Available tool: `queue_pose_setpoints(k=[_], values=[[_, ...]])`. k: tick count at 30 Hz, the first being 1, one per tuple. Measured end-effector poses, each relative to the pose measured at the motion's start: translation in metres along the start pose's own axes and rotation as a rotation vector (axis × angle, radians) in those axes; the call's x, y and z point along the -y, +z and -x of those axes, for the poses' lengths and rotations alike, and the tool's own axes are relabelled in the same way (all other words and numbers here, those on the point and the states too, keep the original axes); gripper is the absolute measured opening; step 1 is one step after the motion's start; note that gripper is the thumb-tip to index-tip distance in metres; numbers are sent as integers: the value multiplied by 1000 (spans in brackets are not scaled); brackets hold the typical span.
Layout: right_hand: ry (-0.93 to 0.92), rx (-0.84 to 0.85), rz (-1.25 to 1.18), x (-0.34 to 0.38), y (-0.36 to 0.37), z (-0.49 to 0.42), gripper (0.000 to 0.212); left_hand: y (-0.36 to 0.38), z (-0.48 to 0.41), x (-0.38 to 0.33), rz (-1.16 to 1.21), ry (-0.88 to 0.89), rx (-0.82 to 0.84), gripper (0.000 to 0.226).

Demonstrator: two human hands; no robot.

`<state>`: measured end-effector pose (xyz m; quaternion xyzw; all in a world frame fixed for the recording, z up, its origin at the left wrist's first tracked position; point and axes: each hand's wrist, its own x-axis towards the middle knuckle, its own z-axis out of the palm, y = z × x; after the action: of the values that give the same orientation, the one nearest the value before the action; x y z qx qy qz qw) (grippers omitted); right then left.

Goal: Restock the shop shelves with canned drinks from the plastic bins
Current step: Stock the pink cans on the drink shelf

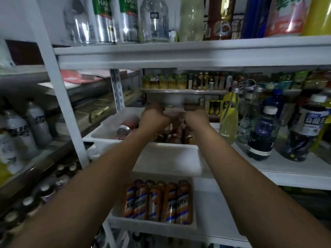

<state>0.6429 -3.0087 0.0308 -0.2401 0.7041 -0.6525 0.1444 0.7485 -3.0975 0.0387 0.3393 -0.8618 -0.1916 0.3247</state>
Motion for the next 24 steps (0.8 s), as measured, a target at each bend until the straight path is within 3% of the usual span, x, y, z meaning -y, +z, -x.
queue_pose_setpoints(k=[2,6,9,11,15,19,24], values=[[13,0,-1,-3,2,-5,21,-4,1,-2,142,-43,6,48],[157,117,-44,-3,3,-5,37,-11,2,-5,480,-224,31,42],[197,183,-215,8,-1,9,21,-18,0,-4,743,-346,18,23],[180,252,-312,8,-4,10,22,-22,-1,-2,831,-380,57,21],[94,238,-408,11,-8,11,24,-25,5,-1,898,-324,135,21],[-46,247,-482,17,-13,21,12,-35,12,-7,930,-234,136,21],[-239,389,-492,33,1,37,27,-80,28,-1,918,-161,63,21]])
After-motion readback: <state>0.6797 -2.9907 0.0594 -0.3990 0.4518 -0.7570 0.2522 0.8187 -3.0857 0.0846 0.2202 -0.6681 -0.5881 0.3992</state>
